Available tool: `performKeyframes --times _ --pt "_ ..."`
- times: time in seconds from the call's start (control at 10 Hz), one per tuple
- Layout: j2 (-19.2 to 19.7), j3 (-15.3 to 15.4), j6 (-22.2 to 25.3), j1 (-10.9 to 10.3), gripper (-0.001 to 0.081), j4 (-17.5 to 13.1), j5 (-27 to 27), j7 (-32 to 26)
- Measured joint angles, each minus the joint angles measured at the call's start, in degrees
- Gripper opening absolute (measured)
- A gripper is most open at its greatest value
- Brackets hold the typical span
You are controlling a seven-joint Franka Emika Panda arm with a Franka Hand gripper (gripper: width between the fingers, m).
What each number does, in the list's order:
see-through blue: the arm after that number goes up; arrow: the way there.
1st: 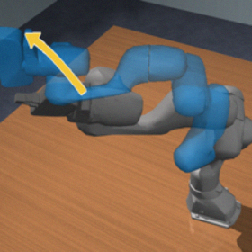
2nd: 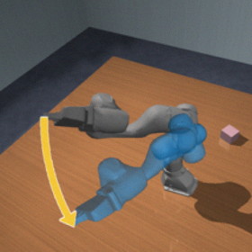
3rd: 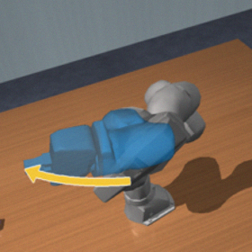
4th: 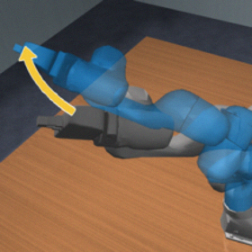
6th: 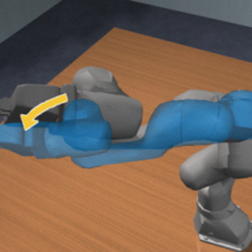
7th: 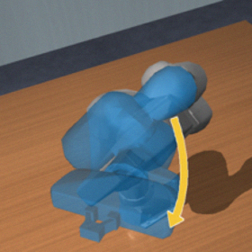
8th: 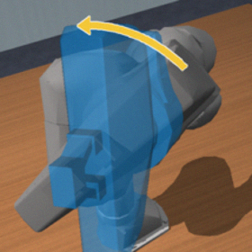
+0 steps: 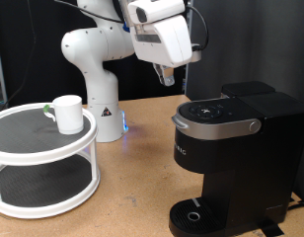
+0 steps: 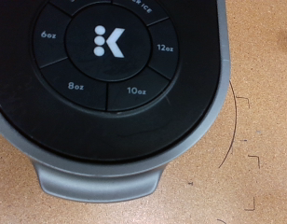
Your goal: Make a cup of coffee with the keurig machine
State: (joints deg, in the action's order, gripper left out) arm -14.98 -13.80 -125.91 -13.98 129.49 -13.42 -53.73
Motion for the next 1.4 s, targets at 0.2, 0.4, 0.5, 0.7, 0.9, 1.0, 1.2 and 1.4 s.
performKeyframes --times 0.2,0.4,0.5,0.7,0.9,1.0,1.2,1.4 --pt "-0.03 -0.5 11.17 0.06 0.0002 -0.76 3.93 -1.87" --pt "-1.29 -1.74 19.18 0.67 0.0002 -0.32 7.19 -7.26" --pt "-2.5 -2.62 20.65 0.91 0.0002 0.54 7.61 -10.51" --pt "-6.59 -4.09 20.65 1.49 0.0002 3.29 7.52 -13.74" --pt "-6.55 -4.17 16.47 1.53 0.0002 4.32 4.13 -9.8" --pt "-7.03 -4.51 14.41 1.84 0.0002 5.69 0.75 -6.85" --pt "-8.47 -5.76 15.9 3.16 0.0002 7.48 -2.96 -2.23" --pt "-9.41 -6.28 16.5 3.54 0.0002 7.96 -3.36 -1.62"
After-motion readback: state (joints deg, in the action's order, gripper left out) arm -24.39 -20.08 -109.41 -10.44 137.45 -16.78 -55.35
